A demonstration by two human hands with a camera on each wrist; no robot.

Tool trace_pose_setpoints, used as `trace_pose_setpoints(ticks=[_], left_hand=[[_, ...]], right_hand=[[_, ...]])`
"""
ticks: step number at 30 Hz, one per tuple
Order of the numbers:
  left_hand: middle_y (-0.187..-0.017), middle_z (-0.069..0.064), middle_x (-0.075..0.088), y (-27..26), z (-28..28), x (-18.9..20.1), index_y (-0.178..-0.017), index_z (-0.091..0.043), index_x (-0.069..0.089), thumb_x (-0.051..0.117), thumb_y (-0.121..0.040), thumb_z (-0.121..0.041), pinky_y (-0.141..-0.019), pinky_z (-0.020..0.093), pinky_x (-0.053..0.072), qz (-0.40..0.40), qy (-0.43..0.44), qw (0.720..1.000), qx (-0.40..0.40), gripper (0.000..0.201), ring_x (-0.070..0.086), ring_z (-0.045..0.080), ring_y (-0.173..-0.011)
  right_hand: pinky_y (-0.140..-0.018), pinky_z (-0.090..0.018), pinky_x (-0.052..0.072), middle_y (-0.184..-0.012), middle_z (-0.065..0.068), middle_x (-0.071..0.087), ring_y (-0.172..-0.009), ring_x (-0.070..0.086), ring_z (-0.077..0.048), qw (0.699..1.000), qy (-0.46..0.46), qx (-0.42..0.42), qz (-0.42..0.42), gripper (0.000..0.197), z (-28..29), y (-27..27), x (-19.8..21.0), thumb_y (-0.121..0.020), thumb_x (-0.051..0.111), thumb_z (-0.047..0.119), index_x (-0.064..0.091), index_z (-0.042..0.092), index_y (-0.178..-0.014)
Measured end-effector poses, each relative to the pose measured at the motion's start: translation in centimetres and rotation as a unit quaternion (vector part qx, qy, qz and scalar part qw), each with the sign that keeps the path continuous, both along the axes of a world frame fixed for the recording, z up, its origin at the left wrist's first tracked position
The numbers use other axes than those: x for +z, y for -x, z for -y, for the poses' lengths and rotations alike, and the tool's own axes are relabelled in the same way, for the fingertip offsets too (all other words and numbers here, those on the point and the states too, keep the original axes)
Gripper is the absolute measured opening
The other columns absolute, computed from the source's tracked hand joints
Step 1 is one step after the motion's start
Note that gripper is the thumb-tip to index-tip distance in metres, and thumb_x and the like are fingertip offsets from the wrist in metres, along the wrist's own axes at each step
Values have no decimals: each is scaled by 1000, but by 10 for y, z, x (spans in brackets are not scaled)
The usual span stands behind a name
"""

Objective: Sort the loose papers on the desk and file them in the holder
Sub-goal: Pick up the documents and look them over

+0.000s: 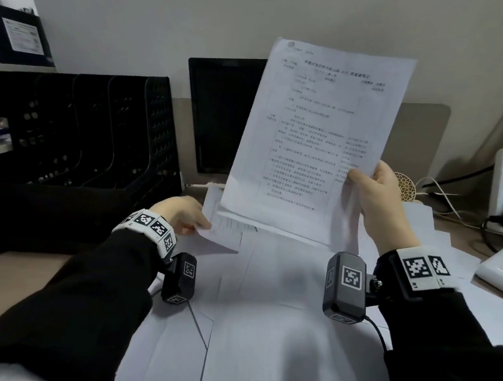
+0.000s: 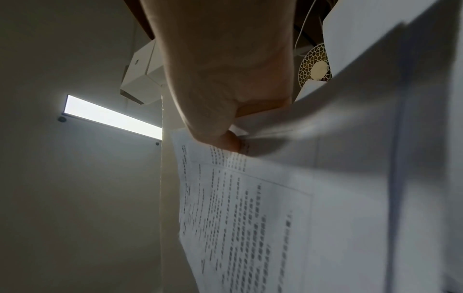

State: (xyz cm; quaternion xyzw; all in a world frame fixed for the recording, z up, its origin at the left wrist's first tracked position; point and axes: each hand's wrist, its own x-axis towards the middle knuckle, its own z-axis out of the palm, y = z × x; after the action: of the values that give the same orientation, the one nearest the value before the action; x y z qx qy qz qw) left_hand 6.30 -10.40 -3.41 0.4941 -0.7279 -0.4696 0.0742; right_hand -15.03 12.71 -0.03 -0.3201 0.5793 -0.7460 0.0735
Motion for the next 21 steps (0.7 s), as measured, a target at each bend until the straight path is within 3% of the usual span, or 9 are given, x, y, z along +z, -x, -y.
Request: trace_pose_setpoints(ticks=[3, 5, 7, 10, 12, 16, 17, 19, 21], left_hand=[[-87, 7, 59, -9, -9, 23, -90, -12, 61, 53, -88, 5, -55, 22, 48, -120, 165, 976, 73, 20, 62, 23, -77], [-89, 5, 62, -21, -13, 39, -97, -14, 67, 55, -87, -2, -65, 22, 43, -191, 329, 914, 139, 20, 62, 25, -85], [-93, -1, 63, -36, -16, 52, -103, -8, 69, 59, -86, -5, -68, 12, 39, -283, 436, 835, 180, 20, 57, 11, -83], [-89, -10, 61, -54, -25, 66, -98, -9, 68, 64, -86, -14, -70, 1, 38, -399, 502, 737, 214, 14, 55, -11, -74], [-86, -18, 56, -64, -27, 73, -91, -24, 61, 62, -88, -19, -74, 4, 39, -442, 516, 696, 234, 6, 53, -16, -76], [-89, -11, 59, -84, -27, 91, -89, -34, 49, 58, -92, -29, -85, 21, 47, -495, 542, 620, 276, 11, 58, 0, -85], [-94, -6, 62, -90, -21, 93, -92, -28, 53, 58, -91, -31, -88, 26, 49, -507, 532, 617, 282, 6, 61, 6, -90], [-104, 4, 67, -101, -8, 95, -102, -11, 60, 62, -87, -34, -90, 35, 51, -535, 479, 636, 282, 28, 65, 14, -97], [-109, 11, 68, -107, -3, 94, -106, -5, 60, 68, -83, -32, -87, 40, 54, -548, 441, 659, 268, 37, 67, 21, -98]], right_hand=[[-78, -29, 55, -102, -4, 68, -89, 66, -17, 999, -31, 21, -1, 31, 3, -1, -4, -89, 47, -6, 56, 3, -118], [-76, -27, 54, -99, -6, 68, -85, 65, -17, 998, -45, 30, -13, 33, 3, -3, -5, -88, 45, -11, 56, 0, -117], [-70, -22, 54, -92, -3, 68, -77, 66, -13, 998, -50, 38, -17, 32, 2, -3, -4, -86, 43, -13, 58, 0, -112], [-64, -18, 52, -79, 6, 70, -67, 65, -7, 996, -58, 63, -11, 29, -1, -4, 1, -88, 45, -11, 62, 12, -94], [-60, -16, 53, -69, 10, 71, -62, 66, -4, 995, -61, 82, 5, 31, -2, -3, 3, -90, 45, -8, 63, 17, -86], [-62, -19, 53, -67, 11, 72, -62, 67, -4, 993, -74, 94, 20, 24, 1, -2, 0, -94, 44, -2, 63, 12, -92], [-65, -21, 53, -69, 11, 72, -64, 67, -5, 993, -75, 91, 27, 23, 2, -2, -1, -95, 44, 0, 63, 12, -92], [-75, -28, 52, -75, 7, 73, -72, 67, -10, 993, -66, 85, 44, 23, 0, -1, -2, -96, 44, 3, 63, 14, -89], [-90, -36, 49, -97, -4, 72, -91, 65, -21, 992, -53, 95, 61, 22, -1, -2, -2, -97, 42, 5, 63, 13, -95]])
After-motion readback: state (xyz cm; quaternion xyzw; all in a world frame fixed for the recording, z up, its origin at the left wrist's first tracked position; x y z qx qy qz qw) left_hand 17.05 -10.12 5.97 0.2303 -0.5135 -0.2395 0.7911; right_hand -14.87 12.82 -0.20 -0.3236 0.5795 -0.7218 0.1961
